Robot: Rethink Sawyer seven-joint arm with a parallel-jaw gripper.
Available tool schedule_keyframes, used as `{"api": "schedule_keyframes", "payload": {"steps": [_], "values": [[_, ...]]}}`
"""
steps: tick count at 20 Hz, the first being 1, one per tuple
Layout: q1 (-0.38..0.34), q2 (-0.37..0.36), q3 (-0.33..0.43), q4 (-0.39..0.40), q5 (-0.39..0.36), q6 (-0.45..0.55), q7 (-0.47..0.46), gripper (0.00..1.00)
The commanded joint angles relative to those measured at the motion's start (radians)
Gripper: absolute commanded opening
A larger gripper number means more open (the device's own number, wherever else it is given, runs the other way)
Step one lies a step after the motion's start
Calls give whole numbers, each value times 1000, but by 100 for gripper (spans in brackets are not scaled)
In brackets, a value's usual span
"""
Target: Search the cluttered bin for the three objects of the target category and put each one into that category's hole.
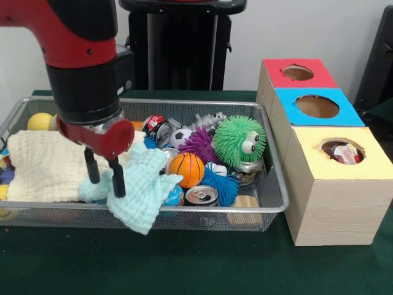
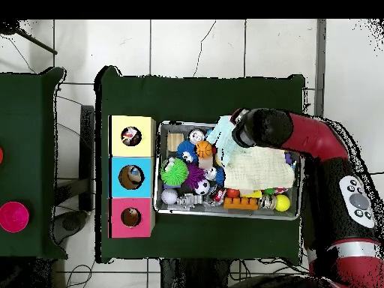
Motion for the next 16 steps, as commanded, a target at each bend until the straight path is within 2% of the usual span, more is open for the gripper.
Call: {"api": "schedule_keyframes", "payload": {"steps": [1,5,11,14,16], "values": [[24,120,83,-199,-71,225,-343,100],[-8,89,72,-53,-67,125,-297,100],[-66,-35,59,197,-69,41,-265,100],[-105,-64,66,269,-85,6,-280,100],[-121,-67,74,259,-102,29,-322,100]]}}
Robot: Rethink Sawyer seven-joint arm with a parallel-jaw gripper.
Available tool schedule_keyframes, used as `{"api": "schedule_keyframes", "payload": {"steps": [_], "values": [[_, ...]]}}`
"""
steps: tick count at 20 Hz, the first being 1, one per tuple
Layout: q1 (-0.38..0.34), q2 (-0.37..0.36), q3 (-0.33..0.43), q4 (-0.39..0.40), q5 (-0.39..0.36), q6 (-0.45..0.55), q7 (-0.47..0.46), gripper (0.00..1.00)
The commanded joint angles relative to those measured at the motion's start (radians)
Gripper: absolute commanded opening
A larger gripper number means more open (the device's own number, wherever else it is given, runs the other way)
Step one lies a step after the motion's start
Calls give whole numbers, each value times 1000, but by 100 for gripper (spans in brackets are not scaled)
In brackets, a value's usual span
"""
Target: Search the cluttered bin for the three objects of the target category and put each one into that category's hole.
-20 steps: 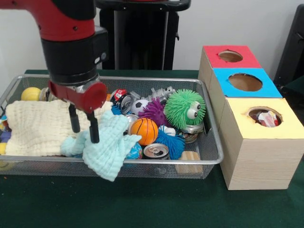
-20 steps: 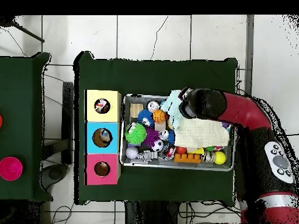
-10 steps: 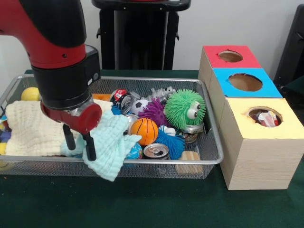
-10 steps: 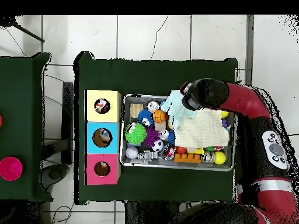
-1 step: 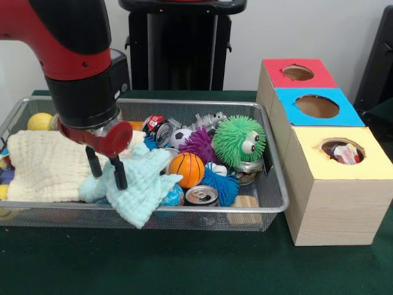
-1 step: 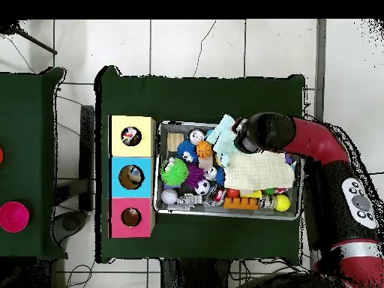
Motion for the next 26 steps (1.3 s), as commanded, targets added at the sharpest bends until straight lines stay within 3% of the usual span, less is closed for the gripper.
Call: {"api": "schedule_keyframes", "payload": {"steps": [1,5,11,17,26], "values": [[-79,-62,57,187,-84,-25,-296,100],[-115,-31,86,120,-118,24,-368,100],[-163,117,125,-75,-178,107,-509,100],[-188,259,158,-200,-207,84,-596,100],[-158,382,160,-244,-205,3,-605,100]]}}
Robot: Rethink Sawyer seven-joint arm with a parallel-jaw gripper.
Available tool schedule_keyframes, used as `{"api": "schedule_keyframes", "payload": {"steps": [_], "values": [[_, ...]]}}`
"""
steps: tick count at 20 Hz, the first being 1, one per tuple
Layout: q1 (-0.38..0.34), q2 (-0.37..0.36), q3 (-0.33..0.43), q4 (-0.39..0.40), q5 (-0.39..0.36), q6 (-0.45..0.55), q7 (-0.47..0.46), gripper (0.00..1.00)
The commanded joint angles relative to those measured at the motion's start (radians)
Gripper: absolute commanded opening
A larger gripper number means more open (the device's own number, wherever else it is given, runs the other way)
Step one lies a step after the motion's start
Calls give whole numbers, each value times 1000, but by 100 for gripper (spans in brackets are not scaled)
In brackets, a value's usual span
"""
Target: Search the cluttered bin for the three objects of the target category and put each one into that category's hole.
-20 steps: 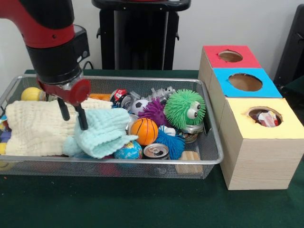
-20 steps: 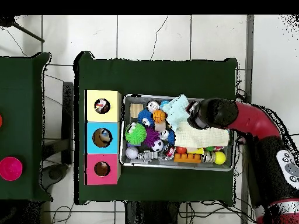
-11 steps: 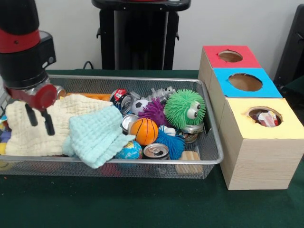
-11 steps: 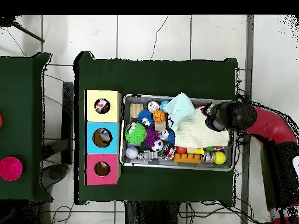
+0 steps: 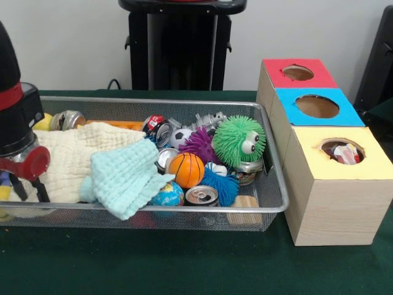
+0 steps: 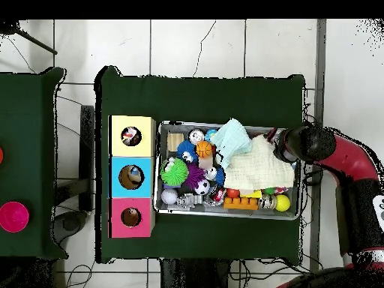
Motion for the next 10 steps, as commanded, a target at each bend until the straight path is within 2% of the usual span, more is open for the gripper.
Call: {"api": "schedule_keyframes", "payload": {"steps": [1,5,10], "values": [[41,205,60,-53,-70,-22,-286,100],[45,161,29,24,-99,-99,-218,100],[54,127,3,37,-118,-76,-211,100]]}}
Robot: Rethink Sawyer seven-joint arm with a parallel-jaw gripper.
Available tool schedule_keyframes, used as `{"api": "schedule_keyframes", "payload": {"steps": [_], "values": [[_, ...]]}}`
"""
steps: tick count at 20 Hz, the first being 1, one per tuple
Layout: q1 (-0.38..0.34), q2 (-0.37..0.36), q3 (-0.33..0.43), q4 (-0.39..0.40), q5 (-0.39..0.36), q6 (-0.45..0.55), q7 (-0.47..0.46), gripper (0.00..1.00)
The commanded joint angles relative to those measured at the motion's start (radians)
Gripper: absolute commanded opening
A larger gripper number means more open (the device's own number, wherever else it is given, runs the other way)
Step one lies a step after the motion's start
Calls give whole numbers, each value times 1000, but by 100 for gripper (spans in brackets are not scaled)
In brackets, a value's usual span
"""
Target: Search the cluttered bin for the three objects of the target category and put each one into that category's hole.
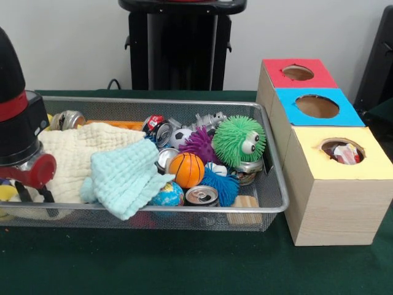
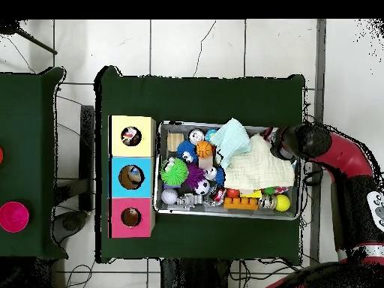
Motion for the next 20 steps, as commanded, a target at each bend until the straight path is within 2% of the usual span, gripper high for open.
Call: {"api": "schedule_keyframes", "payload": {"steps": [1,5,6,12,13,15,20], "values": [[42,100,-12,64,-112,-72,-202,100],[27,99,-9,85,-112,-75,-203,100],[28,100,-8,83,-116,-70,-210,0],[61,99,-6,36,-129,-17,-261,0],[66,90,-4,39,-145,-53,-260,0],[87,74,-6,26,-165,-63,-258,0],[118,32,-23,50,-151,-51,-159,0]]}}
